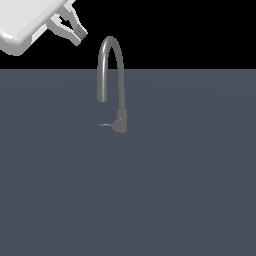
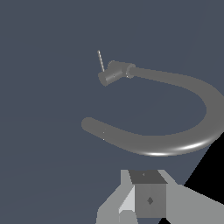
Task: Turn on the faucet by rotating a designated handle.
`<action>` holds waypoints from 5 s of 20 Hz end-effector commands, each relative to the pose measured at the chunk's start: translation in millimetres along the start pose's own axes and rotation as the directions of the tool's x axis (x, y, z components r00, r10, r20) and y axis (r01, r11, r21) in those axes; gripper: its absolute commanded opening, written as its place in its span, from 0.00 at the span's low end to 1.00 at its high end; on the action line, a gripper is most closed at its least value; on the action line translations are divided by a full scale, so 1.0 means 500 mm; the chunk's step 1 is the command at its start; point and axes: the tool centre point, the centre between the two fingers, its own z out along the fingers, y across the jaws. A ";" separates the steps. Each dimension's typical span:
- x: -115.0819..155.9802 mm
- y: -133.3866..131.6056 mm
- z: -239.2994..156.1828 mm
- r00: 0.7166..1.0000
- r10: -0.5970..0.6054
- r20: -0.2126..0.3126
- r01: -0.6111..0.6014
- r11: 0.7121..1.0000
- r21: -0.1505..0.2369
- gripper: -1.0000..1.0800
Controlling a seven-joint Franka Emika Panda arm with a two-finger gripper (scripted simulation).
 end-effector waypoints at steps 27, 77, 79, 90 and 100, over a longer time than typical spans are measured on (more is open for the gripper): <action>0.182 -0.074 0.139 0.886 -0.437 0.151 0.457 0.774 -0.439 0.00; 0.364 -0.143 0.451 0.411 -0.615 0.673 0.764 -0.170 -0.622 0.00; 0.366 -0.142 0.456 0.403 -0.611 0.682 0.763 -0.187 -0.618 0.00; 0.369 -0.140 0.462 0.394 -0.607 0.690 0.763 -0.203 -0.614 0.00; 0.364 -0.119 0.426 0.394 -0.607 0.690 0.763 -0.203 -0.614 0.00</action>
